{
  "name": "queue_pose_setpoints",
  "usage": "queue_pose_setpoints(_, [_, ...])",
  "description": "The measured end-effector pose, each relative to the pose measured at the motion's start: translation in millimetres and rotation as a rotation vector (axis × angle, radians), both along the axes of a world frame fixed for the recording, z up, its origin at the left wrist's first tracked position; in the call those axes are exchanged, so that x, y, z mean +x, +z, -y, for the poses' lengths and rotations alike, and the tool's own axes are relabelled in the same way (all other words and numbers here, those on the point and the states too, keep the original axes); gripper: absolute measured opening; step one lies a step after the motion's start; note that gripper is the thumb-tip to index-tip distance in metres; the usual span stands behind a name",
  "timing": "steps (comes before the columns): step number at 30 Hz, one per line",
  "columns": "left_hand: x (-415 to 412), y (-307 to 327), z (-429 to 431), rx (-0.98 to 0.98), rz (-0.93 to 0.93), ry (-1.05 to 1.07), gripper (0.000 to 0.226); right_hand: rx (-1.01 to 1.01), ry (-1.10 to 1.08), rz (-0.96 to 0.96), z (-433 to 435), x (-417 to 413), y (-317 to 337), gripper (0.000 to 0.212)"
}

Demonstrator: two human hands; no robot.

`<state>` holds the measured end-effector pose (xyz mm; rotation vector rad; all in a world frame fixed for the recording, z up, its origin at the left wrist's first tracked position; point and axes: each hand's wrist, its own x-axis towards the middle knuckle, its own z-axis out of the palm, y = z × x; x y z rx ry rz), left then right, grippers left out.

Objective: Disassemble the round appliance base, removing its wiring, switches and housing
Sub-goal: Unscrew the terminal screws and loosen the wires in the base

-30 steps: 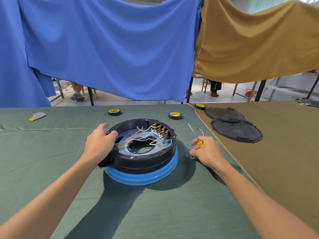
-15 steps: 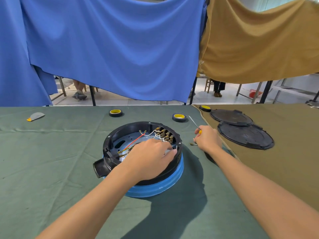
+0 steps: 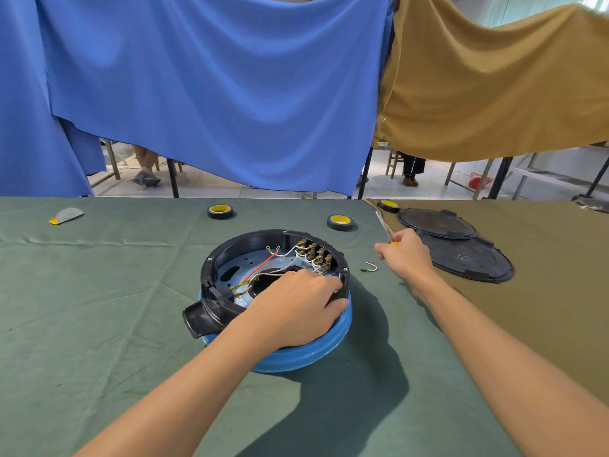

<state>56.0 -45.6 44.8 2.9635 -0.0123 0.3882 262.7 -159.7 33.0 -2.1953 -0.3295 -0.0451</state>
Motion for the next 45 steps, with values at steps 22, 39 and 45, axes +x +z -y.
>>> queue_pose_setpoints(22, [-0.7,19.7,-35.9,0.027,-0.005,0.31,0.055,-0.476,0.506,0.364,15.6,-92.6,56.8,0.022])
queue_pose_setpoints(39, [16.8,-10.0,-61.6,0.118,-0.164,0.386,0.062,-0.688,0.414,0.528,-2.3,-100.7,53.8,0.024])
queue_pose_setpoints(45, [16.6,-8.8,-62.3,0.095,-0.155,0.379,0.063,-0.708,0.42,0.528,-4.9,-102.3,55.8,0.024])
